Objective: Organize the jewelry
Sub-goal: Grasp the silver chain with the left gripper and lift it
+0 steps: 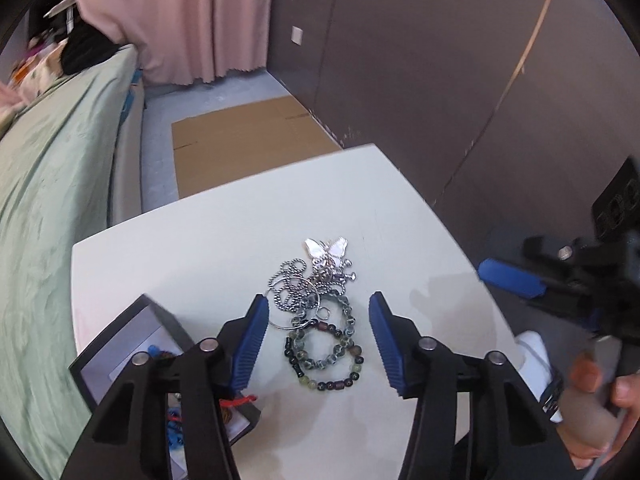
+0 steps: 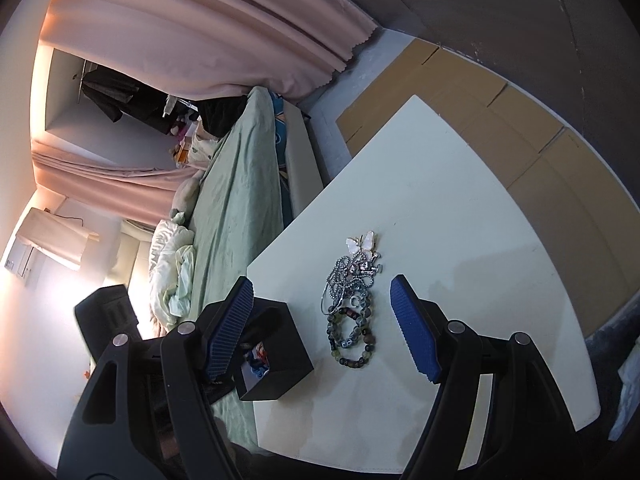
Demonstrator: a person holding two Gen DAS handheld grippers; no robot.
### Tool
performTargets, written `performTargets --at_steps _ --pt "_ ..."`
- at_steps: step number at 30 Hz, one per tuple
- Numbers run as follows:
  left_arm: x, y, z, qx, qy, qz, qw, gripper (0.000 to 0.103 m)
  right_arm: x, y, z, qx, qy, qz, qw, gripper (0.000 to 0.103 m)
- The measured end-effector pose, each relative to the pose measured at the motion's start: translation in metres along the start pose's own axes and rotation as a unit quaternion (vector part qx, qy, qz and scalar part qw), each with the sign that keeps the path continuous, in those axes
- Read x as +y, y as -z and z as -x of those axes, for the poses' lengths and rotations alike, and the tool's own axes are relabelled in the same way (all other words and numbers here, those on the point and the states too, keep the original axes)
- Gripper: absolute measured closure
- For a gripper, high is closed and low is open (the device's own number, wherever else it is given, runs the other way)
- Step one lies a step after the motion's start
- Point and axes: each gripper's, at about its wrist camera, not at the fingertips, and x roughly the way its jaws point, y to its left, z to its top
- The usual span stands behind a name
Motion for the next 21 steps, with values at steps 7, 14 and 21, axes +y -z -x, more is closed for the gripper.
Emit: performTargets --at_steps 7,14,21 --pt "-0.011 0.008 -0.037 0.029 -0.025 -0.041 0.9984 0.064 -0.006 0.000 0.000 -0.008 0.007 -0.013 1.000 0.031" --pt "-0.015 0.014 -0.059 0.040 -0.044 -0.059 0.9965 0.067 -0.014 0.001 -0.002 -0.007 0.022 -0.033 0.999 0.031" --pt "-0.022 0.017 -0.075 0.044 -0.078 -0.087 0.9922 0.076 -0.011 0.003 -0.005 0.004 0.020 -0.032 0.999 0.034"
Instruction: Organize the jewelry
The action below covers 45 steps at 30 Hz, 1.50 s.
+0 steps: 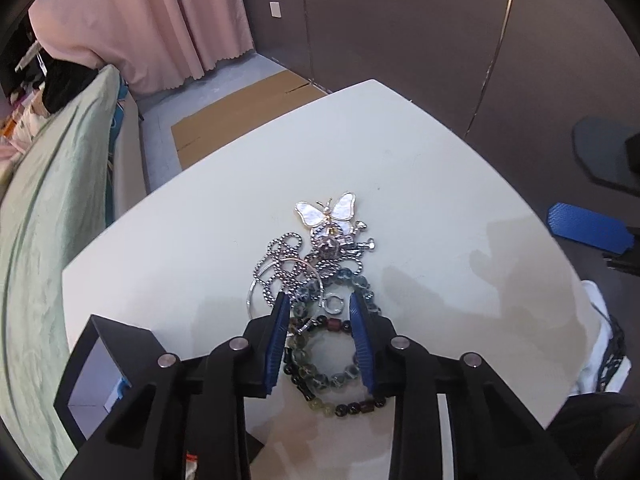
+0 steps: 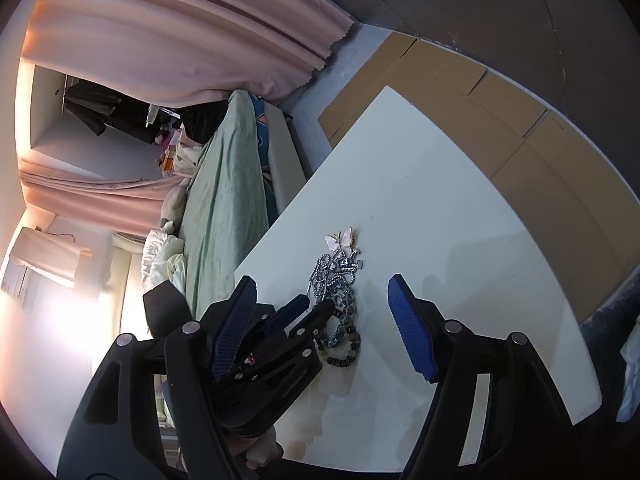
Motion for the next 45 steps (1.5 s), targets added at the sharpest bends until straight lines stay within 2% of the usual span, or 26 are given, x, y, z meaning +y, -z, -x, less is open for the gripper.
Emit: performTargets --at_steps 4,6,7,8,18,27,33,42,45 --pt "-0.001 0.001 -0.008 0.006 -0.013 -0.006 0.9999 0.083 0.000 0.001 -0.002 0.003 0.002 0.001 1.000 0.034" --pt "-0.002 0.002 -0.008 0.001 -0.024 -0.011 0.9996 0.092 0.000 0.001 -0.003 0.004 0.004 0.001 1.000 0.034" --pt "0.000 0.002 -0.007 0.000 -0.022 -0.007 0.9997 0.100 0.000 0.002 -0.004 0.004 0.005 0.001 1.000 0.035" --pt "0.002 0.001 -0.004 -0.003 -0.014 -0.001 0.9999 0.103 0.000 0.002 -0.004 0.005 0.006 0.001 1.000 0.036" --pt "0.032 0.000 0.029 -0.036 0.048 0.068 0.9959 0.103 0.006 0.010 -0.024 0.027 0.022 0.014 0.999 0.057" --pt "0.053 0.002 0.056 -0.059 0.124 0.123 0.9829 0.103 0.009 0.020 -0.051 0.052 0.054 0.031 0.997 0.061" --pt "0.059 0.005 0.076 -0.085 0.139 0.130 0.9780 0.103 0.014 0.029 -0.068 0.066 0.068 0.041 0.995 0.066" --pt "0.069 0.009 0.110 -0.124 0.163 0.143 0.9683 0.103 0.021 0.038 -0.093 0.076 0.109 0.067 0.989 0.068" --pt "0.074 0.011 0.123 -0.141 0.169 0.151 0.9637 0.103 0.025 0.041 -0.106 0.082 0.134 0.086 0.984 0.075"
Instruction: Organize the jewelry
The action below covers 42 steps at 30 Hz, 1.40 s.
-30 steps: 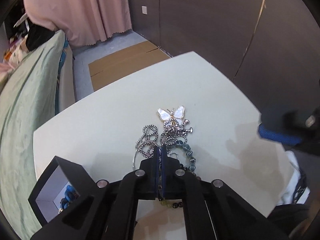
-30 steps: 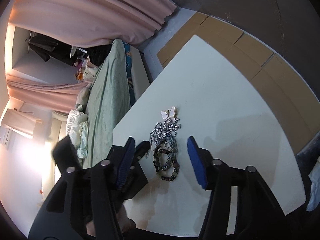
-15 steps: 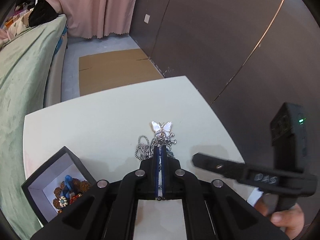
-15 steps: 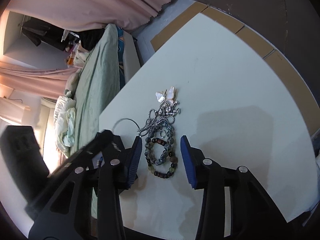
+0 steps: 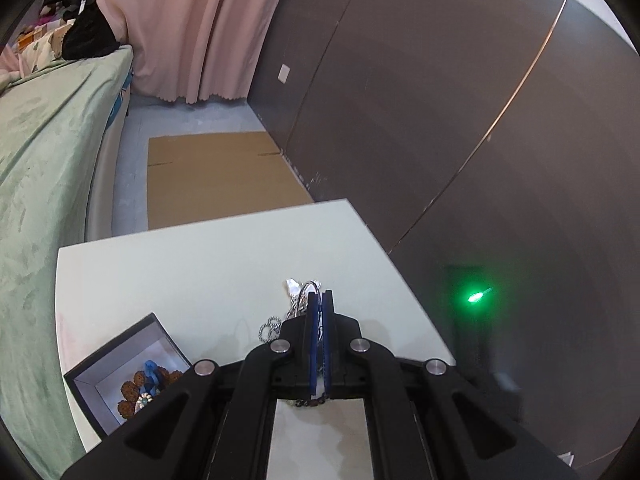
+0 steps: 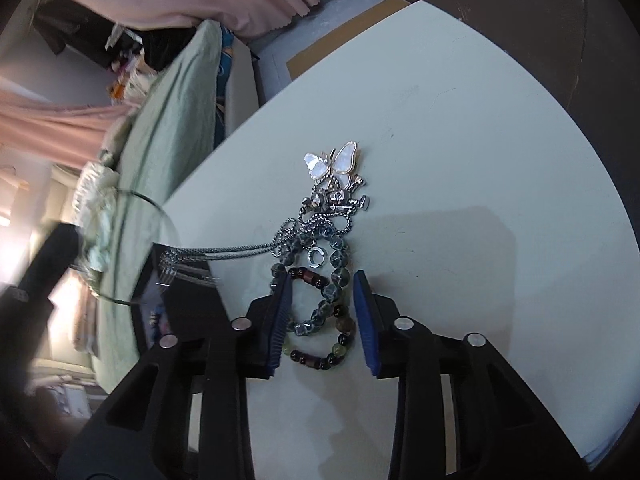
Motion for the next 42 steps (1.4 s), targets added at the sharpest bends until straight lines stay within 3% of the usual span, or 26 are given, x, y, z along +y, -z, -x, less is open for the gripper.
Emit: performTargets --at_steps 2,3,4,7,19,35,36,37,38,39,40,42 --pt "0.000 -0.002 0.007 -0.008 0.004 0.003 1.0000 0.103 0.005 0.001 -0.007 -0.002 0.018 0.012 1.000 0.081" --pt "0.000 -0.003 0.011 -0.013 0.005 0.004 0.9999 0.103 0.008 0.002 -0.009 -0.005 0.033 0.022 0.999 0.091" --pt "0.000 -0.003 0.013 -0.016 0.007 0.005 0.9998 0.103 0.009 0.002 -0.011 -0.003 0.030 0.026 0.999 0.093" --pt "0.001 -0.006 0.021 -0.023 0.010 0.009 0.9996 0.103 0.008 0.002 -0.013 -0.006 0.023 0.021 0.999 0.094" --pt "0.027 0.006 0.058 -0.051 -0.011 0.040 0.9978 0.103 0.015 -0.002 0.021 -0.040 -0.069 0.015 0.997 0.094" --pt "0.081 0.046 0.062 -0.027 -0.047 0.110 0.9925 0.100 0.055 0.003 0.059 -0.076 -0.187 0.039 0.979 0.094" --pt "0.084 0.047 0.061 -0.025 -0.053 0.113 0.9919 0.098 0.058 0.003 0.061 -0.076 -0.192 0.041 0.978 0.094" --pt "0.085 0.048 0.061 -0.025 -0.055 0.116 0.9914 0.086 0.063 0.004 0.062 -0.077 -0.202 0.045 0.975 0.094" --pt "0.088 0.049 0.063 -0.029 -0.057 0.121 0.9906 0.065 0.065 0.005 0.064 -0.077 -0.207 0.047 0.974 0.094" --pt "0.089 0.050 0.065 -0.035 -0.058 0.122 0.9901 0.057 0.070 0.006 0.064 -0.076 -0.214 0.051 0.972 0.094" --pt "0.088 0.049 0.067 -0.042 -0.061 0.122 0.9898 0.052 0.073 0.007 0.065 -0.075 -0.219 0.053 0.971 0.094" --pt "0.088 0.048 0.071 -0.050 -0.065 0.119 0.9895 0.051 0.081 0.010 0.063 -0.070 -0.228 0.059 0.969 0.094"
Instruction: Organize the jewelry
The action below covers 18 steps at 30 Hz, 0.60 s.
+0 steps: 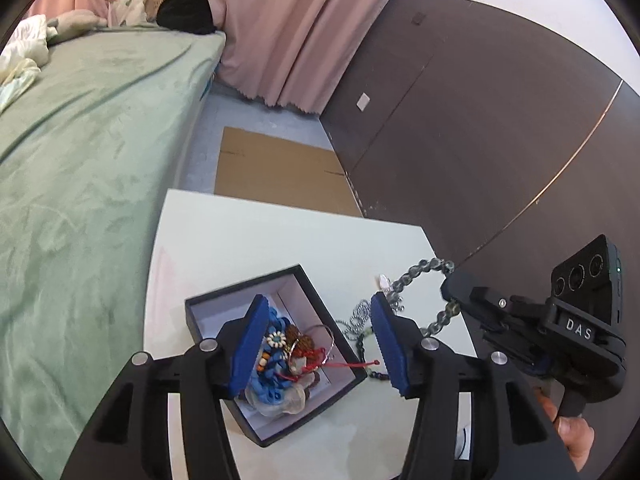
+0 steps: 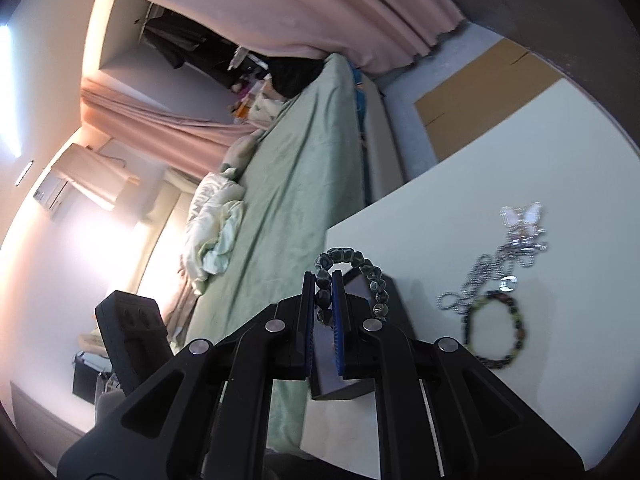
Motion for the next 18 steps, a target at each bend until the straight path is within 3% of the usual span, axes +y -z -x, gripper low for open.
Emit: performTargets --at_steps 4,8,12,14,18 --pt "0.005 -0.001 0.003 -0.007 -0.010 0.008 0.9999 0.040 0.009 0.001 -0.009 0.011 -0.014 0.006 1.000 0.094" --pt "0.010 -0.006 0.009 -0.028 -0.020 0.019 0.9992 0.015 0.013 0.005 -0.018 0.022 -0.022 0.009 0.999 0.094" --pt "0.017 -0.008 0.014 -0.043 -0.029 0.030 0.9982 0.009 0.015 0.008 -0.035 0.058 -0.022 0.007 0.998 0.092" --pt "0.019 -0.008 0.013 -0.040 -0.034 0.035 0.9980 0.009 0.010 0.010 -0.038 0.069 -0.021 -0.004 0.997 0.080" --pt "0.018 -0.008 0.010 -0.036 -0.036 0.035 0.9981 0.009 0.007 0.008 -0.022 0.047 -0.006 0.006 0.999 0.059"
